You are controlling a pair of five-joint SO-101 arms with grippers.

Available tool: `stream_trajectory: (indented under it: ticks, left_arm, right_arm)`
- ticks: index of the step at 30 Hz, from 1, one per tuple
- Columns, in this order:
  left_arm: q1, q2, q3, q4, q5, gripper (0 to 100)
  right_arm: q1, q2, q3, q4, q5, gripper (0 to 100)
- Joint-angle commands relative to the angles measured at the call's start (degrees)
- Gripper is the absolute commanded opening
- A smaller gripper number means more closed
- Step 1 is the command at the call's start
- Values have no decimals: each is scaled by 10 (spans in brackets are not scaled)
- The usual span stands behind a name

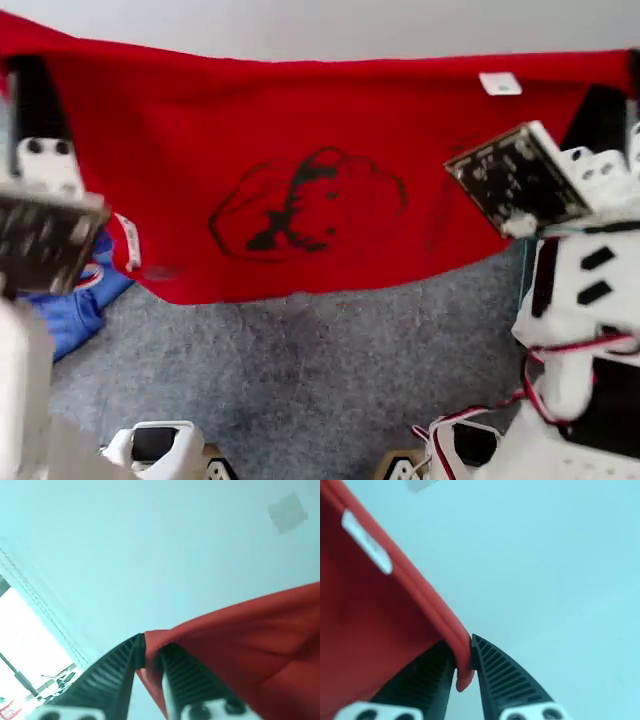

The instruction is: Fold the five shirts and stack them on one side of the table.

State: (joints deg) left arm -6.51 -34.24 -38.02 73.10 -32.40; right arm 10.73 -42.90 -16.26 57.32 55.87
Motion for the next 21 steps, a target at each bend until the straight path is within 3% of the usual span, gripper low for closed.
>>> stream_trajectory:
  ticks: [1, 7, 13, 21]
  left_arm:
    - [-25, -5, -73, -8, -5, 14]
    - [-64, -6, -150, 8, -5, 14]
    - [-63, 1, -155, 76, -42, 14]
    - [-57, 46, 56, 119, -57, 14]
  right_arm:
    - [17, -7, -54, -14, 4, 8]
    - [71, -7, -113, 0, 5, 8]
    - [77, 0, -122, 123, 5, 8]
    - [-19, 43, 39, 240, 4, 9]
